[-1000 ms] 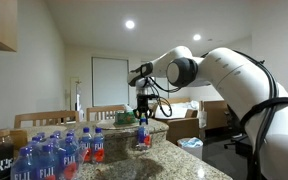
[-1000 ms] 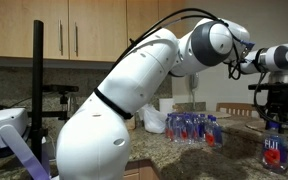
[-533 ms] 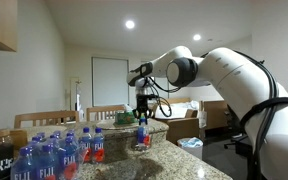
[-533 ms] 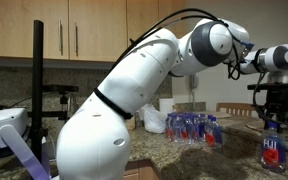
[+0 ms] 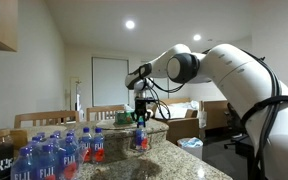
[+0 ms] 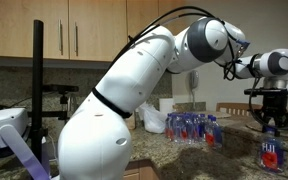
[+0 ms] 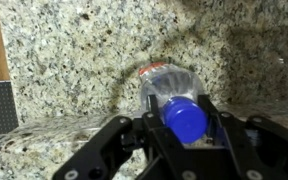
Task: Move two water bottles to the right.
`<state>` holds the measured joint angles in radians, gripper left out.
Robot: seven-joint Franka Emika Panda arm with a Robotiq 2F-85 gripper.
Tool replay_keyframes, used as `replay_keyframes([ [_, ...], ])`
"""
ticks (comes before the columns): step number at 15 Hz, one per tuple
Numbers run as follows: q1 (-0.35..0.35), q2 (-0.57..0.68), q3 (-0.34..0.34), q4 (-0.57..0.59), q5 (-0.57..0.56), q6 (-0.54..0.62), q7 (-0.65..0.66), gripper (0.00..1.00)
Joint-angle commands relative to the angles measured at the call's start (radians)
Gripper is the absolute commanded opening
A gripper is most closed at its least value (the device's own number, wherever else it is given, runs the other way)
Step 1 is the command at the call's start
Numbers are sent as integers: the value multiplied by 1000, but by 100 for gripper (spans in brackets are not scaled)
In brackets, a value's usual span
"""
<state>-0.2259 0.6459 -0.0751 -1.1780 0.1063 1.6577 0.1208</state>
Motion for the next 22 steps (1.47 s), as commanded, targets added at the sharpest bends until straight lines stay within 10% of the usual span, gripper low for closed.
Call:
replay_keyframes([
  [1,13,-115,-5,-214,-24,123,-31,18],
  [8,8,-251,-43,-411,-1,274,-28,18],
  [22,-21,-258,-114,-381,0,210,-20,18],
])
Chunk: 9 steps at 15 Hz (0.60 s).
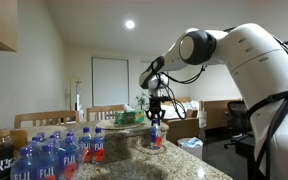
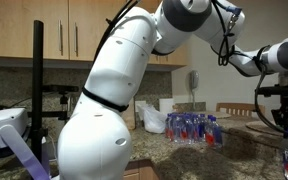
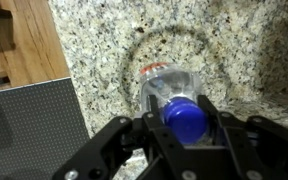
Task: Move two water bottles to the right.
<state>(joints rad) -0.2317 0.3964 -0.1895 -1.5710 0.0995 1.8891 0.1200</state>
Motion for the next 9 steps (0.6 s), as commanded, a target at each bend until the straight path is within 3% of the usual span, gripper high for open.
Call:
replay_keyframes([
  [1,-19,-5,-2,16,7,-21,-20,18],
  [9,-37,39,-6,85,1,-50,-41,18],
])
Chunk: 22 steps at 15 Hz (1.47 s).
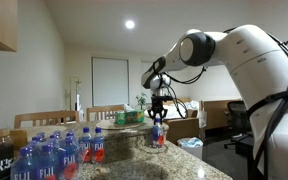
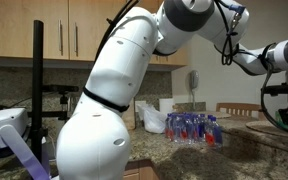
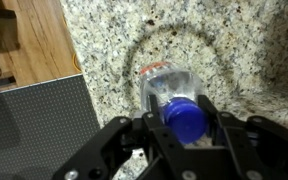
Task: Move two water bottles to the right.
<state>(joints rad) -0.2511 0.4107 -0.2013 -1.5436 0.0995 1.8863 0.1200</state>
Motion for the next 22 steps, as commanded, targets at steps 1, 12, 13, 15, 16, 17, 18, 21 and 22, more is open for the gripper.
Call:
replay_keyframes([
  [1,-19,32,5,68,1,-57,-36,18],
  [12,-26,95,9,144,-6,-116,-38,18],
  [13,-24,94,8,142,-7,-116,-37,18],
  [15,-23,92,8,136,-10,-108,-39,18],
  [16,-24,93,8,135,-9,-108,-39,68],
  [17,-23,92,8,134,-9,-107,-37,69],
  [18,-23,91,8,134,-9,-106,-38,74],
  [21,-23,91,9,135,-8,-106,-38,93],
  [22,-23,91,9,136,-9,-106,-38,97],
])
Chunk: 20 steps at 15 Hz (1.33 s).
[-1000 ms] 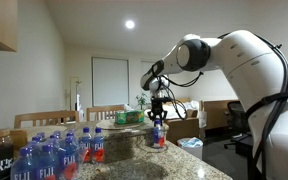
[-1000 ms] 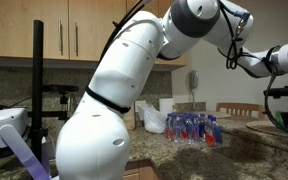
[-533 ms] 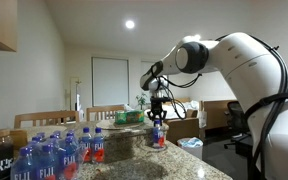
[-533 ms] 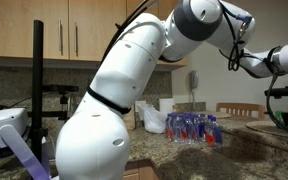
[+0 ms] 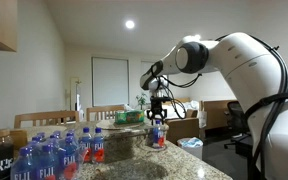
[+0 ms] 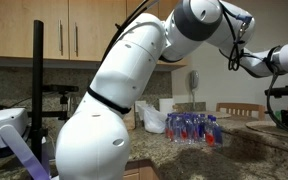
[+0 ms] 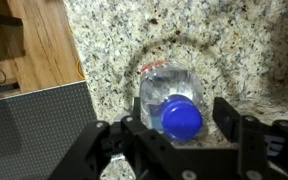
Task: Move two water bottles to the right.
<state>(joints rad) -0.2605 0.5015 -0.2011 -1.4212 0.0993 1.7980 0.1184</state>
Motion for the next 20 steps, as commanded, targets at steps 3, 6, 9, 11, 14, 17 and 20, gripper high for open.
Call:
replay_keyframes([
  [3,-13,-7,7,7,-12,-17,-38,100],
  [6,-10,-24,6,0,-16,-30,-36,100],
  [9,-1,-52,8,-18,-22,-31,-37,100],
  [11,16,-75,10,-32,-36,-29,-25,100],
  [14,49,-119,18,-53,-62,-26,-6,100],
  [17,81,-140,31,-64,-80,-9,-6,100],
  [20,117,-164,58,-78,-46,59,48,100],
])
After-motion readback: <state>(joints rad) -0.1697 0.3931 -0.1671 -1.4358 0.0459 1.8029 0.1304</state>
